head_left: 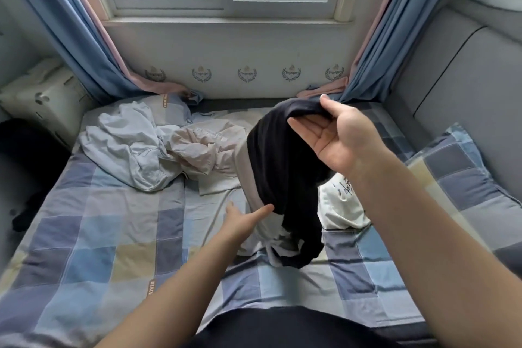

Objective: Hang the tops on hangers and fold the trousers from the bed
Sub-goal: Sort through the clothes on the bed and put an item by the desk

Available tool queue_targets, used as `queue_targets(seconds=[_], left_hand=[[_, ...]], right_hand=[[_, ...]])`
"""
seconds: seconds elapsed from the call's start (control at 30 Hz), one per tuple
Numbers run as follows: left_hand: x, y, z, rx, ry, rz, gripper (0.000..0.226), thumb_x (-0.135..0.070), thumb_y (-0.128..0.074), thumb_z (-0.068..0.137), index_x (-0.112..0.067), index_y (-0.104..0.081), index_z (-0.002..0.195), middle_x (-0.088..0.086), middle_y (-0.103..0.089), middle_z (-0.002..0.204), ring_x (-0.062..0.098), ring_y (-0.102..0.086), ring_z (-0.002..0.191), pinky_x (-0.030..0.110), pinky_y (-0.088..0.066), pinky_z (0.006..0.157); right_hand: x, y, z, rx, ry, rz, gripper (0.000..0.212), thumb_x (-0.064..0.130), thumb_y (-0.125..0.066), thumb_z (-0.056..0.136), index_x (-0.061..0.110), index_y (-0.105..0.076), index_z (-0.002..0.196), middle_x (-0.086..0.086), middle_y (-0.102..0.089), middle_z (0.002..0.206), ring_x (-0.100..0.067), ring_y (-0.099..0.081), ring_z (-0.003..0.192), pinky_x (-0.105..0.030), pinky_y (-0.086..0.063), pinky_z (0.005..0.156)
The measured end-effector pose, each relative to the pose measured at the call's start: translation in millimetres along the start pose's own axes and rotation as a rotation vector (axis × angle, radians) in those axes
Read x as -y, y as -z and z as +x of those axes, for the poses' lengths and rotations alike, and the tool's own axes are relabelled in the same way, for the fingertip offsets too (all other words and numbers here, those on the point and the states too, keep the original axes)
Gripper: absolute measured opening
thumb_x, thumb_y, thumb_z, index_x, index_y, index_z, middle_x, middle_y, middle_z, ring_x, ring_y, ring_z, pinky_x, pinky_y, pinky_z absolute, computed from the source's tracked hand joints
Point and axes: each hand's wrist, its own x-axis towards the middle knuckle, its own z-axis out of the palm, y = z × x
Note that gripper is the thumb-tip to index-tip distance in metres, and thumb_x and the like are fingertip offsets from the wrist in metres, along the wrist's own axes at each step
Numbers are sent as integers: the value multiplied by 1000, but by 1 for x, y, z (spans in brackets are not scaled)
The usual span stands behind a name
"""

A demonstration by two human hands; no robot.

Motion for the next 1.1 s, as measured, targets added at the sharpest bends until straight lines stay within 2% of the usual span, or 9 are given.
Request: queue_targets(seconds=[0.17,0.27,0.4,0.6,0.73,0.83,0.93,1.0,1.1], left_hand=[[0,-4,27,65,-144,-32,63,-31,-81,85,-7,-52,136,6,-67,122,13,-66,103,24,-53,80],[-2,-8,40,35,-189,51,41,-22,-76,90,-6,-59,124,10,-68,116,21,-65,106,32,-54,87],[8,-14,39,123,-130,187,16,-19,-71,93,-8,-70,104,3,-71,91,12,-63,79,16,-48,59],[-3,-12,42,-50,-180,30,16,-19,-51,104,-11,-63,110,12,-69,98,30,-66,93,44,-54,83],[-42,0,28,-127,-453,-95,17,-12,-56,102,-21,-70,100,-13,-72,87,14,-66,93,23,-50,76],[-73,9,5,38,-707,39,25,-9,-61,98,-30,-74,94,-12,-77,94,6,-70,94,21,-52,83],[-95,13,-18,286,-902,343,14,-5,-66,95,-16,-74,94,3,-72,95,14,-66,91,32,-51,84],[-104,14,-34,396,-947,425,7,-7,-67,94,-10,-73,94,9,-67,90,12,-61,84,33,-48,79],[-113,24,-47,411,-939,356,7,-6,-67,91,-6,-73,96,6,-70,84,7,-59,81,28,-49,75]], right_hand=[[14,1,-6,-22,39,49,22,14,-53,103,1,-57,120,-21,-71,77,-30,-74,68,-38,-61,61],[15,5,-7,-42,38,47,17,15,-53,103,-1,-60,105,-20,-71,74,-29,-73,65,-37,-62,60],[16,15,-5,-42,40,84,15,15,-53,103,1,-60,101,-21,-72,75,-29,-74,66,-37,-62,61],[12,41,8,-104,1,18,26,18,-46,106,-2,-60,114,-22,-74,103,-32,-76,88,-41,-63,71],[-1,69,12,-100,-101,-180,26,17,-49,103,9,-59,125,-12,-71,123,-34,-67,114,-46,-59,83],[-20,85,10,11,-3,-600,40,14,-62,96,25,-55,134,0,-64,134,-21,-59,126,-40,-53,93],[-33,94,10,313,153,-1086,78,7,-76,83,40,-43,145,15,-45,149,11,-41,131,-17,-41,103],[-41,92,11,498,44,-1198,70,1,-76,81,37,-54,136,19,-57,135,16,-50,120,-9,-41,95],[-53,81,13,511,25,-1308,27,0,-72,86,23,-70,101,12,-72,91,2,-64,89,-22,-48,84]])
